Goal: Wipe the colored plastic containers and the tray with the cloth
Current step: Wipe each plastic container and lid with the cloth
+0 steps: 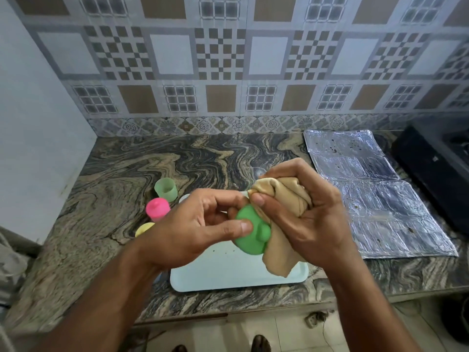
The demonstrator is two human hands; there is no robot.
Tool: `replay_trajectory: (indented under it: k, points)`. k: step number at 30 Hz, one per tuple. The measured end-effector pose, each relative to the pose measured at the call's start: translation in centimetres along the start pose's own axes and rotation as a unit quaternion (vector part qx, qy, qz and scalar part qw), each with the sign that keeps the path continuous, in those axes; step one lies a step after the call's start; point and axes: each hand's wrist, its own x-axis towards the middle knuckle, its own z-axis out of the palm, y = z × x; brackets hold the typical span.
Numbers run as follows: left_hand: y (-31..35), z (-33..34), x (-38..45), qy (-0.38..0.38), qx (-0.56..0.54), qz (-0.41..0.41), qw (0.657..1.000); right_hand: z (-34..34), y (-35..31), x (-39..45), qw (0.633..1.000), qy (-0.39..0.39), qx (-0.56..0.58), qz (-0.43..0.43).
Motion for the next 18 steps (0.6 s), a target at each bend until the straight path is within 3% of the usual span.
replay_trajectory:
  k: [2,5,10,14,18]
  points:
    - [-0.2,-0.1,0.1,-0.022,0.021,-0.017,0.999,0.0,0.5,0.5,0.999,-0.026,-0.013,0.023]
    - [-0.7,-0.2,0.2,-0.027,0.026,-0.025,0.999,0.0,1.6,1.3,0.997,0.007,-0.051,0.049]
    - [-1.4,-0.5,0.0,0.043,-0.023,0.002,0.999,-1.6,1.8,0.7,0.988,0.054,0.105,0.102]
    - [-1.5,-0.6,-0.1,0.095,-0.014,0.015,0.995,-0.9,1.1,-1.0,0.992,0.039,0.09,0.082]
    - [-1.6,-0.2,0.0,0.062,0.005,0.009,0.998,0.7,1.0,-1.6,0.995,0.001,0.079,0.059]
